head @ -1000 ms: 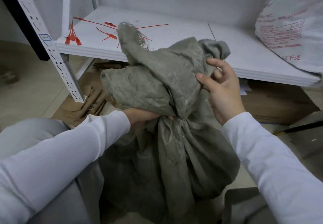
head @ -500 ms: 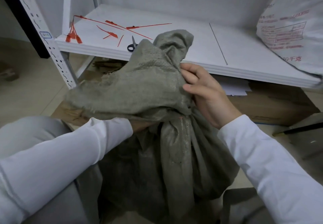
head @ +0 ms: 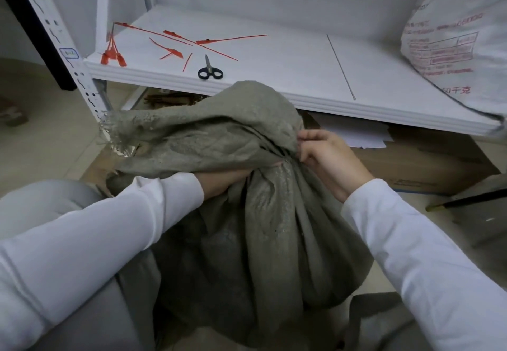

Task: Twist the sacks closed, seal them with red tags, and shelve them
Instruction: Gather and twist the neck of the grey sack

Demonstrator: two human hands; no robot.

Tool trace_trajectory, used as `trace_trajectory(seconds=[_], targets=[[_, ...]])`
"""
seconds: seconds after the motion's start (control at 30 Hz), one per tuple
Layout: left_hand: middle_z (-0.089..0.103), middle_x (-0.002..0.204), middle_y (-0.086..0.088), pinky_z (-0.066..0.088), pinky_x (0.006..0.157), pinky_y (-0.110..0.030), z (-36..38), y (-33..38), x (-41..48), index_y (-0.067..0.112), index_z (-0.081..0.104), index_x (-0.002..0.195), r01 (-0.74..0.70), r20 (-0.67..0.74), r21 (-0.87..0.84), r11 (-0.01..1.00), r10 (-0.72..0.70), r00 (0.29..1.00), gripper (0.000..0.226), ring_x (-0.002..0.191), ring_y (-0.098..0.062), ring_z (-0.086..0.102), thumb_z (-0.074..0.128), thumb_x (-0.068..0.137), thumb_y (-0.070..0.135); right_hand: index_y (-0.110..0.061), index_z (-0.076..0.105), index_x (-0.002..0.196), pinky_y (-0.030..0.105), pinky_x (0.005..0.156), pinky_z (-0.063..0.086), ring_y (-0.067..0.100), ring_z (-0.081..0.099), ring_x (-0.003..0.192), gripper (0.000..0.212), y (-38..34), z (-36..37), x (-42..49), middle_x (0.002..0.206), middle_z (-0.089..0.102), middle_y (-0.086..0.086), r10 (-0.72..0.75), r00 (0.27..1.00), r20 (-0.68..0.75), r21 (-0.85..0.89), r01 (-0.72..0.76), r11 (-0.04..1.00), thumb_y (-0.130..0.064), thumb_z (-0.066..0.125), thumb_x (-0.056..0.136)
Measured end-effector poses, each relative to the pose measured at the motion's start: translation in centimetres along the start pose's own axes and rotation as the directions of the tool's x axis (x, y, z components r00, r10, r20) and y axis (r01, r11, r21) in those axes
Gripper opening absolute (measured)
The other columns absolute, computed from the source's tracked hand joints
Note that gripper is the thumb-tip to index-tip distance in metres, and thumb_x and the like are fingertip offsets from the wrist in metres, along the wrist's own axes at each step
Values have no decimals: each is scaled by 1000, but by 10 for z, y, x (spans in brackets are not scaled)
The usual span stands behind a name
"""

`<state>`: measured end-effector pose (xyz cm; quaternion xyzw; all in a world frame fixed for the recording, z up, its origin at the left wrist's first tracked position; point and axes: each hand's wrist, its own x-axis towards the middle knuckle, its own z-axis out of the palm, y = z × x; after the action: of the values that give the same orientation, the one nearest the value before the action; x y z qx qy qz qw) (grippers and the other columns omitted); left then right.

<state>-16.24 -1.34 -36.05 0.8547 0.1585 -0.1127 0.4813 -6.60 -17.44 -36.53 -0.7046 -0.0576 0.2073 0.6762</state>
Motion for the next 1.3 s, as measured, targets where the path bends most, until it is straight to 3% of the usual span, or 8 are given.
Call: trace_trajectory(seconds=[0.1,0.17,0.23,0.4,0.9,1.1,1.2,1.3], targets=[[52,137,9,32,113,-31,6,-3,10,31,54,124,-113,13,-114,987,116,993,50,119,-5,51,60,84,59,-7,66,100,28,71,56,18,67,83,31,9,-3,-1,94,70,9,88,995,-45,-262,-97,960,-4,70,70],[62,125,3,46,93,-19,10,-2,16,28,60,104,-191,1,-160,969,193,981,15,93,3,59,62,91,32,-16,64,89,28,76,51,14,63,86,35,12,-3,-3,91,67,-1,-7,992,-129,-542,-64,838,-25,85,61],[56,126,11,39,80,-2,8,7,12,30,50,113,-178,22,-204,963,186,982,17,86,15,53,51,98,22,-23,62,81,26,78,49,10,62,87,36,11,0,-8,89,65,-8,-55,996,-76,-608,-3,794,-34,89,60],[18,155,9,15,97,-8,1,-14,12,27,20,149,-130,67,-42,991,133,989,52,140,-5,20,37,101,38,-22,63,117,31,99,50,2,65,105,72,28,8,-11,111,71,-11,-57,976,210,-468,151,871,-38,93,53],[5,161,1,9,100,-12,0,-32,16,21,9,151,-109,112,111,988,97,989,60,146,-11,9,39,100,36,-11,65,117,23,84,54,8,69,99,50,62,29,-11,106,73,-2,-74,997,16,-21,75,997,-4,83,71],[41,133,26,31,83,5,18,-16,27,34,40,135,-50,102,-264,963,80,992,49,114,12,40,61,91,39,-29,69,103,36,94,54,11,67,102,31,74,34,-2,106,73,-6,-45,987,-152,-5,44,999,-12,76,78],[63,123,11,44,100,-25,39,-20,44,24,62,122,-65,-86,-424,903,31,996,65,113,-6,58,83,66,50,-19,73,97,41,91,56,18,71,95,25,80,29,8,99,75,1,65,958,-281,91,-41,995,-13,77,72],[64,121,3,41,106,-41,48,-24,42,23,60,115,-126,-243,-200,972,76,967,70,120,-18,54,76,61,65,-6,71,103,45,87,58,26,72,89,40,79,21,16,100,74,12,205,914,-351,245,-122,962,-13,81,64]])
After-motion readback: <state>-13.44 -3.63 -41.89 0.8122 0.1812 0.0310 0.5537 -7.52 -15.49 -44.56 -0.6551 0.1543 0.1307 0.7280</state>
